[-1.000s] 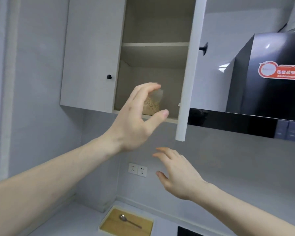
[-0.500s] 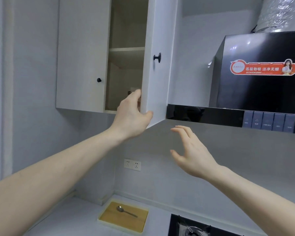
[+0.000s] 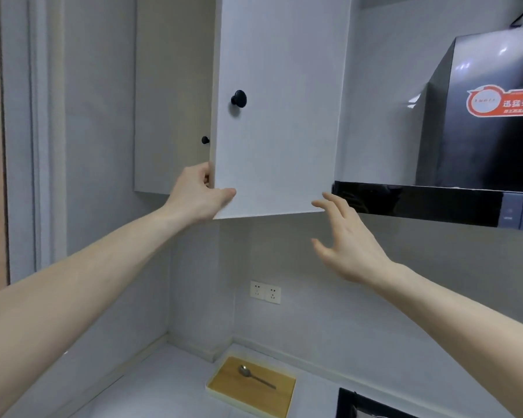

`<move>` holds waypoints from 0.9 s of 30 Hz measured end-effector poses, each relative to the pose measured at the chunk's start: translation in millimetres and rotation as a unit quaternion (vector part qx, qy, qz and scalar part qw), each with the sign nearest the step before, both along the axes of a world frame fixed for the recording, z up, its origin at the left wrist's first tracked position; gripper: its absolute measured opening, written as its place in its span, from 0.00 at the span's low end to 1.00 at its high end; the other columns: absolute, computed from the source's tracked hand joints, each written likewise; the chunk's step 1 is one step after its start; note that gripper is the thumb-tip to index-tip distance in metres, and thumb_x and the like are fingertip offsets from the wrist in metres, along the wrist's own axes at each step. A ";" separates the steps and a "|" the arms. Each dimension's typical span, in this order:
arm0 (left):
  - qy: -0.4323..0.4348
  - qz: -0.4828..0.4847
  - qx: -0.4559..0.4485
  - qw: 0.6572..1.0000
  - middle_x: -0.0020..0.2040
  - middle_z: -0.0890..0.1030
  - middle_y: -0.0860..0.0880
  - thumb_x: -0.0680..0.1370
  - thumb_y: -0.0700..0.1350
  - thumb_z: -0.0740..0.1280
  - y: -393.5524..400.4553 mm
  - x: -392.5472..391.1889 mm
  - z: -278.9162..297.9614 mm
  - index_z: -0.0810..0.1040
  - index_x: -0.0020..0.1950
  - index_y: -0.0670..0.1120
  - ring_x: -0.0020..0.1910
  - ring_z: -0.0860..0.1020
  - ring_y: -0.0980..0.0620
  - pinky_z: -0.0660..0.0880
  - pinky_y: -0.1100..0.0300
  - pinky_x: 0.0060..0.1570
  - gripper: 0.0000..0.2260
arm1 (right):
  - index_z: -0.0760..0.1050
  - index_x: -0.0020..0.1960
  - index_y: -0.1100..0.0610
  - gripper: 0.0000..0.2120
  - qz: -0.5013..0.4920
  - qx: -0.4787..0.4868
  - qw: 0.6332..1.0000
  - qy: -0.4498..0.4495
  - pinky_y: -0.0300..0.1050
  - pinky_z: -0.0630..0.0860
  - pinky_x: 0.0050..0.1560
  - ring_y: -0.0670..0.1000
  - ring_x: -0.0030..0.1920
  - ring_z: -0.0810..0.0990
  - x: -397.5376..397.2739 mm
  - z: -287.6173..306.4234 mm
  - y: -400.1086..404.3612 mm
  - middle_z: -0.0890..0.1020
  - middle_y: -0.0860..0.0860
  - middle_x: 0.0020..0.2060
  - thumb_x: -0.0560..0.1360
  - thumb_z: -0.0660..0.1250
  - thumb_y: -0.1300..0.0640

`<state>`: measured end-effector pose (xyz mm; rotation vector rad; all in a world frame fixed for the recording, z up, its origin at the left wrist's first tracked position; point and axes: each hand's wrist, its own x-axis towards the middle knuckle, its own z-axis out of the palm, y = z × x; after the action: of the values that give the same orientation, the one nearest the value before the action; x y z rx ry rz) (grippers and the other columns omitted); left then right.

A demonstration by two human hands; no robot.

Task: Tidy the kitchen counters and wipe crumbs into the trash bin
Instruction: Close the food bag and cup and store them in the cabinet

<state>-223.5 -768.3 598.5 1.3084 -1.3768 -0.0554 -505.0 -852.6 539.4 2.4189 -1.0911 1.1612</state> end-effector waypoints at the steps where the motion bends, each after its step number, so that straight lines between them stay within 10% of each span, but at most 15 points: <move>1: -0.001 0.003 0.007 1.000 0.54 0.85 0.44 0.72 0.47 0.73 -5.0 9.9 0.4 0.80 0.55 0.45 0.53 0.83 0.43 0.80 0.43 0.57 0.14 | 0.59 0.76 0.46 0.31 0.002 -0.001 1.000 0.000 0.52 0.68 0.71 0.50 0.78 0.58 6.6 2.3 -7.0 0.55 0.45 0.80 0.77 0.68 0.53; 13: -0.022 0.038 0.045 0.998 0.54 0.83 0.53 0.76 0.52 0.70 -103.3 113.8 -0.2 0.77 0.61 0.48 0.52 0.82 0.49 0.79 0.51 0.57 0.15 | 0.51 0.82 0.48 0.41 -0.070 -0.046 0.995 0.061 0.55 0.51 0.80 0.55 0.82 0.45 62.8 42.4 -108.8 0.46 0.50 0.83 0.75 0.67 0.59; 19: 0.033 0.001 0.013 0.999 0.51 0.82 0.54 0.80 0.50 0.68 -169.2 142.6 -14.6 0.75 0.62 0.46 0.45 0.81 0.56 0.76 0.68 0.35 0.13 | 0.47 0.83 0.49 0.44 -0.137 -0.072 0.985 0.075 0.61 0.48 0.80 0.57 0.82 0.42 75.2 37.7 -160.5 0.43 0.53 0.83 0.73 0.66 0.61; 27: 0.012 0.027 0.024 0.999 0.61 0.81 0.49 0.79 0.50 0.69 -226.4 157.3 -17.1 0.75 0.65 0.47 0.56 0.80 0.48 0.73 0.57 0.54 0.16 | 0.33 0.82 0.51 0.54 -0.221 -0.109 0.957 0.152 0.69 0.47 0.78 0.60 0.81 0.35 74.6 19.5 -213.0 0.33 0.56 0.81 0.73 0.71 0.50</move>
<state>-66.3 -994.8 581.3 1.3800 -1.3265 -0.0680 -430.4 -1065.6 559.0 1.9607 -1.2392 0.6952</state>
